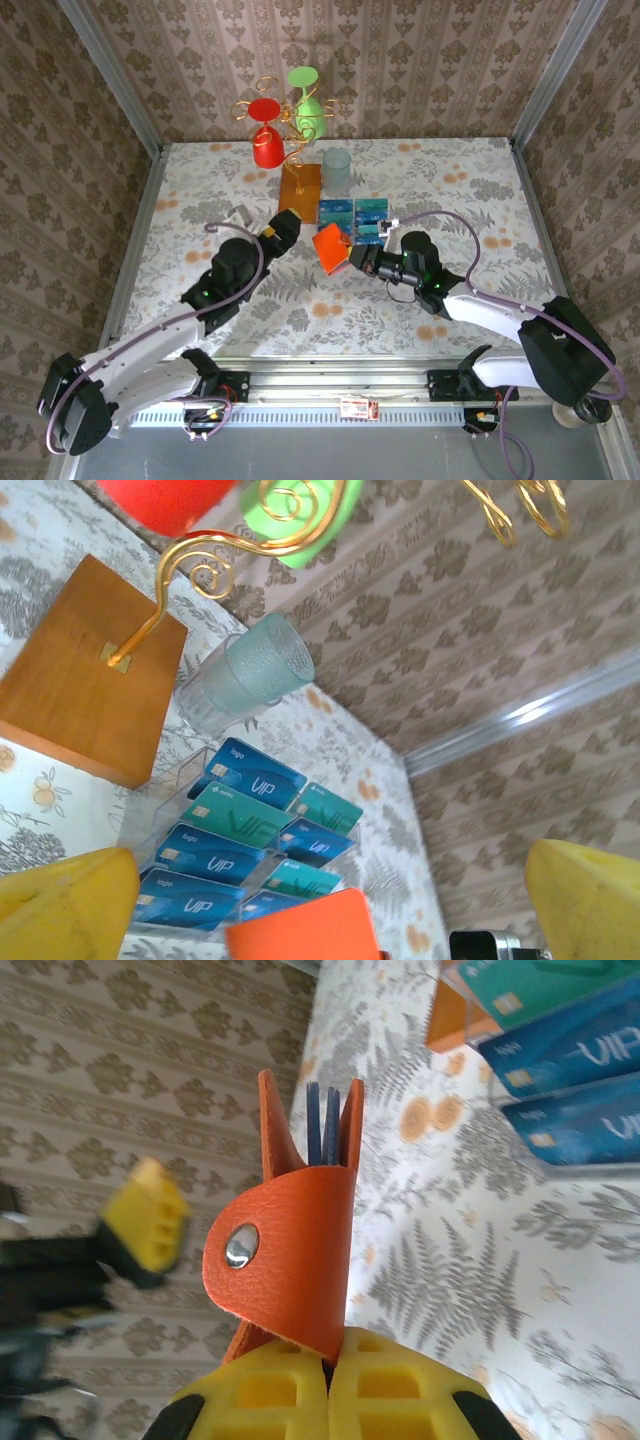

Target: Put the credit cards into the card holder

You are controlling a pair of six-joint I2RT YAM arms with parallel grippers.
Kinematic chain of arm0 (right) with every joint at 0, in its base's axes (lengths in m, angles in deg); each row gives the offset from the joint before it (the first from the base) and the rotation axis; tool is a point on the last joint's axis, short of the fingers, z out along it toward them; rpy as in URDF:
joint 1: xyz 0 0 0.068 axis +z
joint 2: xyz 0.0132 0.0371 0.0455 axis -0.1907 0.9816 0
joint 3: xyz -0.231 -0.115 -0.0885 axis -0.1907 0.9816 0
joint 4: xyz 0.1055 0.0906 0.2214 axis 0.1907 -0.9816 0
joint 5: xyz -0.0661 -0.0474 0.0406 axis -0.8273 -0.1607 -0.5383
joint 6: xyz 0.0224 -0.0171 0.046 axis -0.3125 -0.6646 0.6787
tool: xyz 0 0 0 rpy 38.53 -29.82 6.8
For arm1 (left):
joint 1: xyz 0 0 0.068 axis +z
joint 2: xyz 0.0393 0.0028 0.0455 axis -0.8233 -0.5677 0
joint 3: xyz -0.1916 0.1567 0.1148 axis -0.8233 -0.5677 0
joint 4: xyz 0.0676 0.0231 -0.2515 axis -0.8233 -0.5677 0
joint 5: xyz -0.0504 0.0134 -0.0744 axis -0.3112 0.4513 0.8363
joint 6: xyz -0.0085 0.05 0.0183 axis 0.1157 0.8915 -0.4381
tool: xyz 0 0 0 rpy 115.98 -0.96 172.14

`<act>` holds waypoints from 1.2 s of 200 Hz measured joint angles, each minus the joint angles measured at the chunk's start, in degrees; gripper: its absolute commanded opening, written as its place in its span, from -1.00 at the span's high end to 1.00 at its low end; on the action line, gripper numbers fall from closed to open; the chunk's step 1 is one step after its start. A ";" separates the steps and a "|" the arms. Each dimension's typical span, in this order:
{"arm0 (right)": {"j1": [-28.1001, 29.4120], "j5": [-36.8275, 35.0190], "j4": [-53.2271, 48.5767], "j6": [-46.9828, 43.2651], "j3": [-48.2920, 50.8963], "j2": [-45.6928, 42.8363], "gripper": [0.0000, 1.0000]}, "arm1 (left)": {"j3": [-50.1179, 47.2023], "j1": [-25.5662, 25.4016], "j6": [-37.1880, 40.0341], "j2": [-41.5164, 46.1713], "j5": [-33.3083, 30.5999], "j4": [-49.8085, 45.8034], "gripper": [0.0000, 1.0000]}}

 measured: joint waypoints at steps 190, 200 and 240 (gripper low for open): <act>0.00 -3.30 -11.91 -11.80 2.21 -4.74 1.00 | 39.74 -4.57 19.12 -41.86 7.80 -40.15 -1.00; 0.00 -3.63 -11.93 -11.78 2.21 -4.87 1.00 | 39.82 -4.79 19.12 -42.62 7.78 -40.76 -1.00; 0.00 -5.84 -13.29 -11.76 2.32 -5.20 1.00 | 38.93 -5.38 19.08 -42.97 7.06 -41.35 -1.00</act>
